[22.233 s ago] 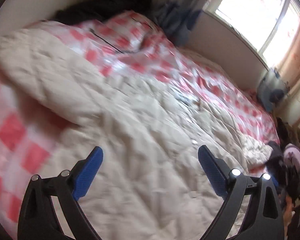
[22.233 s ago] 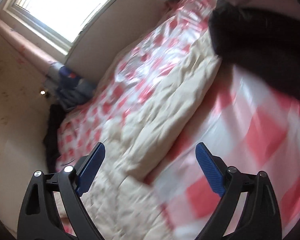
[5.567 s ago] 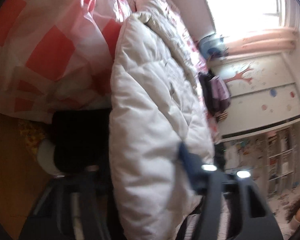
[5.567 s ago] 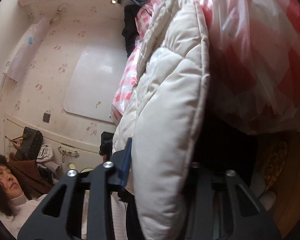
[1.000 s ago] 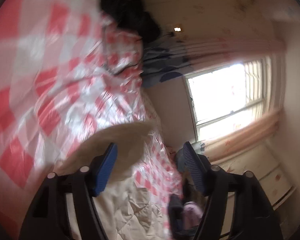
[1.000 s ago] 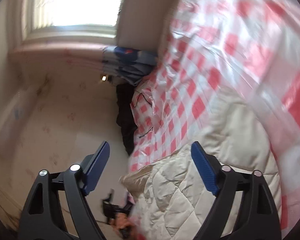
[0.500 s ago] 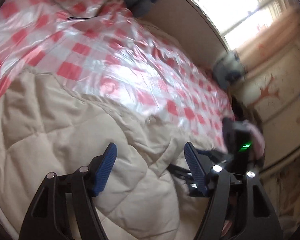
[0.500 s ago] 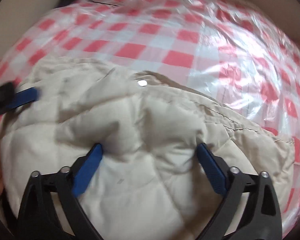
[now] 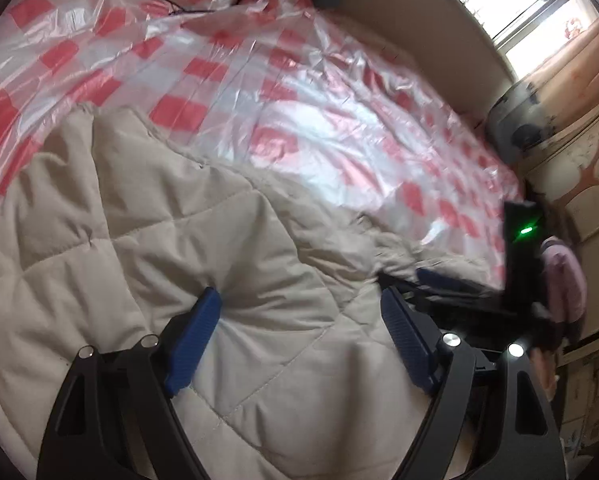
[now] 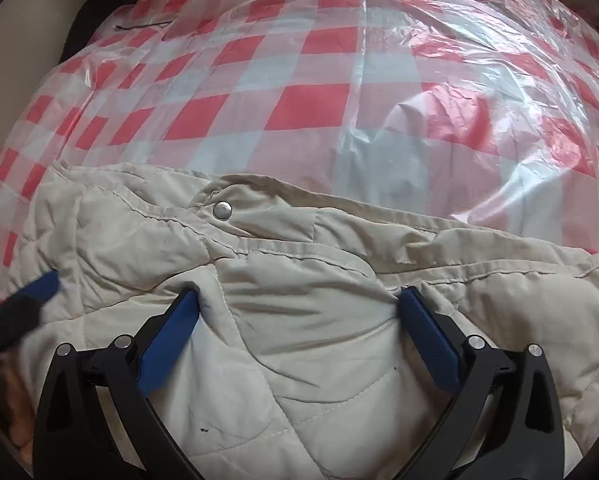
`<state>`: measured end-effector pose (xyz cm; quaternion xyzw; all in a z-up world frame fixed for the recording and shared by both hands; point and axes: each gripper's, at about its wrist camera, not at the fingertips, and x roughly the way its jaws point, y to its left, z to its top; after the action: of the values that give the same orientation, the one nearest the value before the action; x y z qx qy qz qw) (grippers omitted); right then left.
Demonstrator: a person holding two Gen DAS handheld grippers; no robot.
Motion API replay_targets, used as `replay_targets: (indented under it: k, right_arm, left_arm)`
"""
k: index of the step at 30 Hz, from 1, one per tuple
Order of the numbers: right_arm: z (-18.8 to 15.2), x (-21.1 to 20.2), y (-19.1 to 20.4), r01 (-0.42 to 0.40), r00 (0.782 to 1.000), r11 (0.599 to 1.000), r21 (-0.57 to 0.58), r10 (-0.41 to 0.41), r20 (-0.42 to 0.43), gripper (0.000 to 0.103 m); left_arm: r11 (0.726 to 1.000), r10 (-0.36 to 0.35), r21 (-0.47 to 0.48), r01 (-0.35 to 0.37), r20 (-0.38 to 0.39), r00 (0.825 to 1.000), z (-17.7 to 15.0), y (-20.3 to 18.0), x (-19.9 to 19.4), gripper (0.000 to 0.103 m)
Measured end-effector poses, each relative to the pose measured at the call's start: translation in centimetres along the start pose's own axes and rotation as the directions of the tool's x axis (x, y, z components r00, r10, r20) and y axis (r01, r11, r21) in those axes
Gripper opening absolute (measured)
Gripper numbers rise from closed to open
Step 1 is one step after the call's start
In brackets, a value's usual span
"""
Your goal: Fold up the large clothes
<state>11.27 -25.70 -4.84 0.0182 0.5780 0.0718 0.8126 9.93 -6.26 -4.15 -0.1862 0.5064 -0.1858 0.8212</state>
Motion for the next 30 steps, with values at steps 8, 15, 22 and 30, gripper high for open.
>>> replay_targets:
  k: [8, 15, 22, 30]
  right_arm:
    - [-5.7, -4.5, -1.2, 0.108, 0.993, 0.994, -0.019, -0.106, 0.053, 0.096]
    - [-5.7, -5.5, -1.6, 0.063, 0.993, 0.997, 0.049, -0.067, 0.094, 0.096]
    - [-15.0, -15.3, 4.5, -0.084, 0.960, 0.984, -0.156, 0.121, 0.251, 0.096]
    - [-23.0, -16.0, 2.5, -0.474, 0.866, 0.878, 0.068, 0.451, 0.218, 0.096]
  left_arm:
    - [0.992, 0.099, 0.072, -0.100, 0.026, 0.995, 0.0, -1.3, 1.4, 0.083]
    - [0.992, -0.106, -0.059, 0.116, 0.148, 0.983, 0.5, 1.0, -2.4, 0.083]
    - [0.950, -0.178, -0.180, 0.254, 0.357, 0.917, -3.3, 9.1, -16.1, 0.083]
    - [0.900, -0.219, -0.328, 0.288, 0.234, 0.947, -15.1, 13.9, -20.2, 0.083]
